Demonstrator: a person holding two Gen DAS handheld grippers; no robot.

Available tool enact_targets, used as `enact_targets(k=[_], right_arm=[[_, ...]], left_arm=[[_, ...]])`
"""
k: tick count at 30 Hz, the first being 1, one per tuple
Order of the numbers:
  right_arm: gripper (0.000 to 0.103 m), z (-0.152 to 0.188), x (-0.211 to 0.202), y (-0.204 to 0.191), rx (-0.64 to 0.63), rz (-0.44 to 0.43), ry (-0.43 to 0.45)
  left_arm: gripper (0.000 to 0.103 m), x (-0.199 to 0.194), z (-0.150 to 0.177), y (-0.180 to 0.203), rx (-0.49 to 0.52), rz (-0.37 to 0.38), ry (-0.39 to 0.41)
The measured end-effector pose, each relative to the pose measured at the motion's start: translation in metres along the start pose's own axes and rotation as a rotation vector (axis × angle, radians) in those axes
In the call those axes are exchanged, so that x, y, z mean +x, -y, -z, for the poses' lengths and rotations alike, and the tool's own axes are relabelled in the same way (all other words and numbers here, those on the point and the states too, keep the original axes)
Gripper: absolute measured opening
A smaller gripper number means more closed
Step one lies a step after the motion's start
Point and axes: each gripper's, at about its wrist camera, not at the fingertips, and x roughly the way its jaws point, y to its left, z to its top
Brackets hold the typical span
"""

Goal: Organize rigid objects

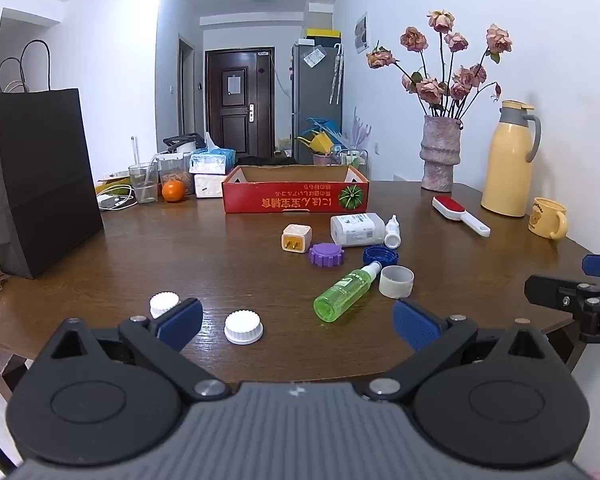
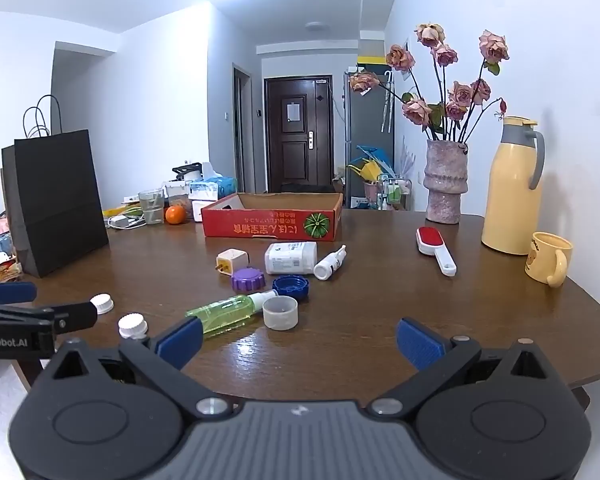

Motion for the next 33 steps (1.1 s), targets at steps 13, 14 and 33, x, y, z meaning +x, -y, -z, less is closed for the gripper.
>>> enact_targets(k=[13,14,33], right_arm=[[0.103,0.0038,-0.0015,-0.0018,0.009,0.009,0.002],[0.103,0.0044,-0.0023,-0.0036,0.01,0.008,0.002],[0.103,0.0035,0.0019,-0.0001,0.006,0.008,-0.005]], left_arm=[[0.103,0.0041,0.0003,0.0062,0.005,0.001,-0.006],[0.103,0.0036,0.0,0.0057,0.005,0.001,-0.005],[0.103,-0.0057,-0.0026,-0.0004,-0.008,-0.001,0.009]])
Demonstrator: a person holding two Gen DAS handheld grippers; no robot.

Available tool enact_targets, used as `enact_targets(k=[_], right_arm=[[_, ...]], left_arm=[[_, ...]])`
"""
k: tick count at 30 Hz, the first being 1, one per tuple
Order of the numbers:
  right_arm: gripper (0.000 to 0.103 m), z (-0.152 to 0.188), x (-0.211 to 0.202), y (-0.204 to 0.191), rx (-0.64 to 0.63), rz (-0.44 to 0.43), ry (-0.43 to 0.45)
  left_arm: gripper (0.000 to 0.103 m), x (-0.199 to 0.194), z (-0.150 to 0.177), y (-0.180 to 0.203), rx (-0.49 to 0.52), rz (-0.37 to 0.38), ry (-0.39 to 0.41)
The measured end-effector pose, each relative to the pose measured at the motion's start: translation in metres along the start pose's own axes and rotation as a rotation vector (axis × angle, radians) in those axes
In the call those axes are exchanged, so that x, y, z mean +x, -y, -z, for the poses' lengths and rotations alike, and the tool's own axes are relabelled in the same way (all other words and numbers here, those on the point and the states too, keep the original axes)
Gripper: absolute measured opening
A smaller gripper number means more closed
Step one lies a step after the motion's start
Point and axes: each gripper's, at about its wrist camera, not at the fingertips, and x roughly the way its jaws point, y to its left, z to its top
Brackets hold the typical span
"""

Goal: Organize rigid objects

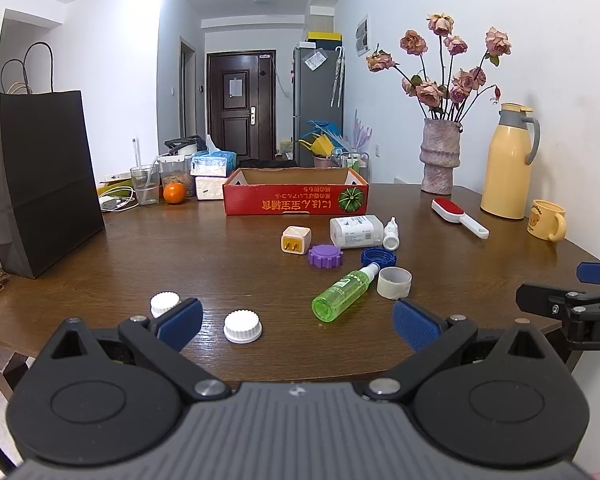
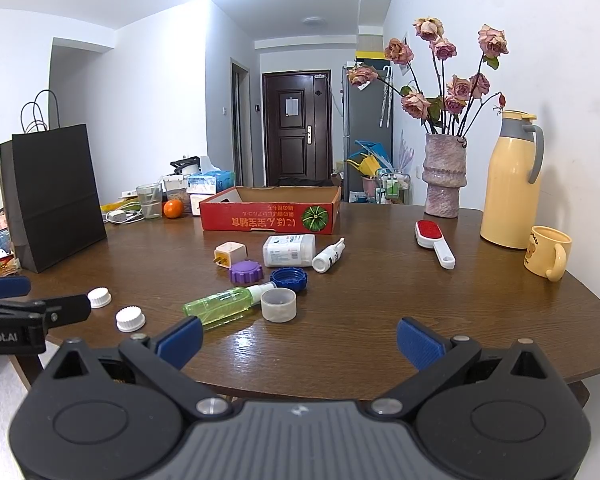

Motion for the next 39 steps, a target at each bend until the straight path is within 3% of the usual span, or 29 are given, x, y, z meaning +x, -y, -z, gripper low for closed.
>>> enact_targets(k=[39], right_arm=[[0.103,0.0007,-0.0001,0.0,0.0,0.0,-0.002]], left_arm=[[0.103,0.0003,0.0052,-0.0005,-0.01,-0.011,-0.012]])
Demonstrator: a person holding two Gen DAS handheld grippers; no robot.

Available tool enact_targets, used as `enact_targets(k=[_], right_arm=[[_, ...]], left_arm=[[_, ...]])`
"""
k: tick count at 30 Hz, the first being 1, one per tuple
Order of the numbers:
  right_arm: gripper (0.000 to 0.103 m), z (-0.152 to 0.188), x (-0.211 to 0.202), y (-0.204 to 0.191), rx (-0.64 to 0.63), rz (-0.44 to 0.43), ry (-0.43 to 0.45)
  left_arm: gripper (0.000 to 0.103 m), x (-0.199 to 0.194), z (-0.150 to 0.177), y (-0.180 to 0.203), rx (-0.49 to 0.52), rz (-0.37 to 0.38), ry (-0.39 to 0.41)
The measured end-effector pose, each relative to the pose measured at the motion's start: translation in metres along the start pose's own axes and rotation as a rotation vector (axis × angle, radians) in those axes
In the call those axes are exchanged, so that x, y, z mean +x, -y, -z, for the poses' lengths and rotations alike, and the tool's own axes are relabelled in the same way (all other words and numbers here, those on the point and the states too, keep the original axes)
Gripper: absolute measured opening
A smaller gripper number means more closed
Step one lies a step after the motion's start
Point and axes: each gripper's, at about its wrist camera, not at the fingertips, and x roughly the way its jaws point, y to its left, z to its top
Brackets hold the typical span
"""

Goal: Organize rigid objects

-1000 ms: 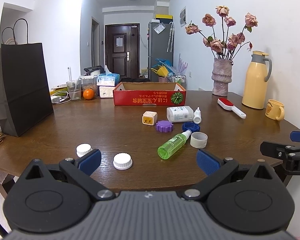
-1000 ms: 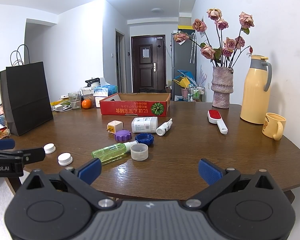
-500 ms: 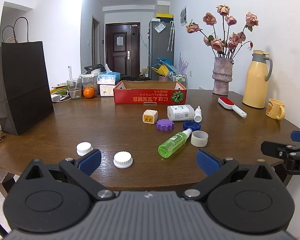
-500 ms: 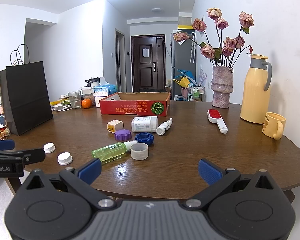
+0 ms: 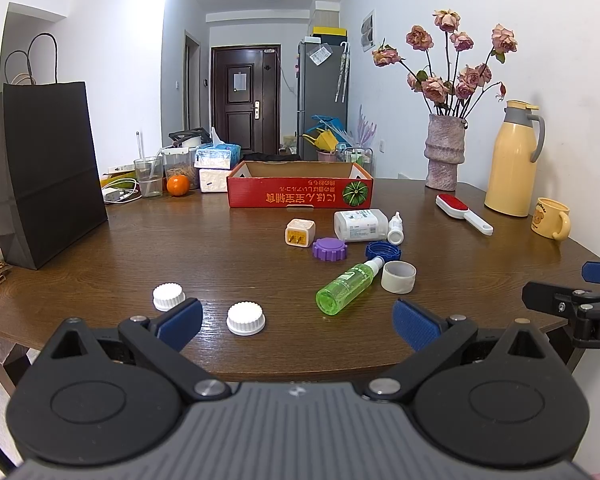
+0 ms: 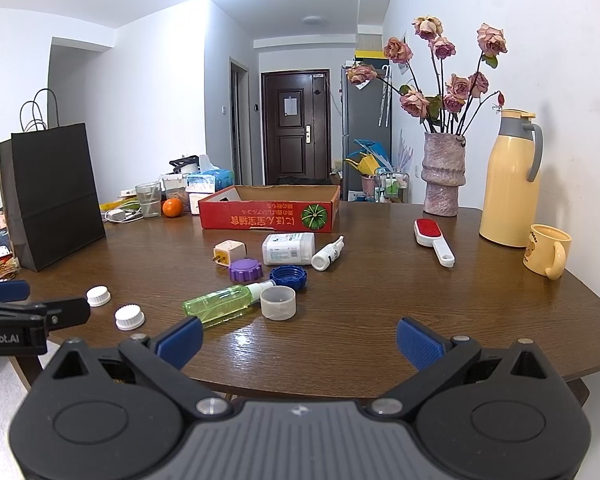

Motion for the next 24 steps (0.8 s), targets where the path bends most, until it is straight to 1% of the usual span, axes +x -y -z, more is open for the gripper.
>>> enact_targets(k=[15,24], right_arm=[[0.103,-0.0003,0.0001,0.0006,0.0,0.0,-0.001],[0.103,0.0051,0.0017,-0.0016,-0.004,0.005,-0.012]], left_arm=[[0.103,0.0002,0.0,-0.0006,-0.001,0.0,-0.001],[0.103,0.0045,0.004,-0.0047,-0.012,-0.01,-0.012]])
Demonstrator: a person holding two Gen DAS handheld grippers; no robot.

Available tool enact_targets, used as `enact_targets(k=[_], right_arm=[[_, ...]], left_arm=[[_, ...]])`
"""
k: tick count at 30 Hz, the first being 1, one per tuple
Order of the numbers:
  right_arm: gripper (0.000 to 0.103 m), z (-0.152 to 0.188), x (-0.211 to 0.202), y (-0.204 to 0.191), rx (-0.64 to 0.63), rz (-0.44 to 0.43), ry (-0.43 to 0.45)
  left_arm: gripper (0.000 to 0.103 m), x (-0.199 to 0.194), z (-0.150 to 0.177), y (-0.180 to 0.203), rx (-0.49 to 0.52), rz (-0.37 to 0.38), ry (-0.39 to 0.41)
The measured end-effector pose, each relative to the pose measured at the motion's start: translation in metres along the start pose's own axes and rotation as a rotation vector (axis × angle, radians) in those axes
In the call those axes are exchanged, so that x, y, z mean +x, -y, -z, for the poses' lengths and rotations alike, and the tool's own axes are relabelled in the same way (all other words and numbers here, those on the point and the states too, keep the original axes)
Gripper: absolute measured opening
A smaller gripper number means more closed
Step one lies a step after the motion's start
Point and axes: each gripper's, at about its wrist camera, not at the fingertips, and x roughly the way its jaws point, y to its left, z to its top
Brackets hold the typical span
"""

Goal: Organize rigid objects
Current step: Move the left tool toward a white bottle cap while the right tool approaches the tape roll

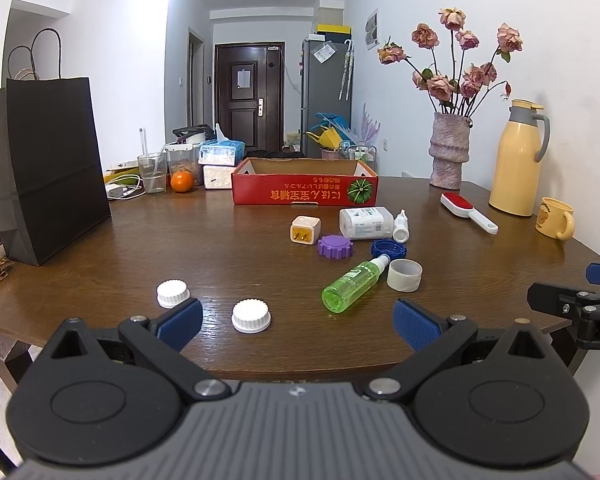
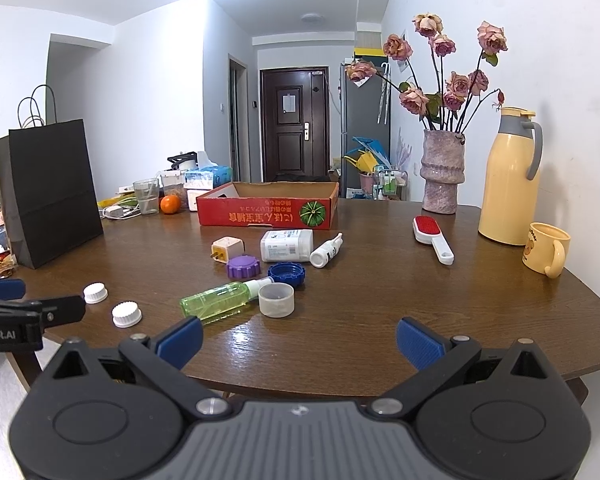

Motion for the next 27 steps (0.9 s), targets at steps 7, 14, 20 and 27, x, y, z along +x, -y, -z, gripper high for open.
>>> enact_targets(k=[7,14,20,27], right_arm=[[0.103,-0.004,0.009,0.0,-0.003,0.002,-0.018],[0.103,-0.006,0.02,0.001,0.0,-0.003,-0.036],[0.103,-0.007,0.033,0.002,-0.001,-0.011,-0.057],[0.103,-0.011,0.051,0.004,0.005,-0.019,-0.081]], left_arm=[[0.103,0.006,0.0,-0.007,-0.015,-0.019,-0.019],[0.103,0.018,-0.002,-0.021,-0.04,-0.058,-0.047],[0.103,0.032,-0.002,-0.032,-0.054,-0.088,-0.078],[0.103,0.049,-0.004,-0.041,-0.062,-0.115,-0.11]])
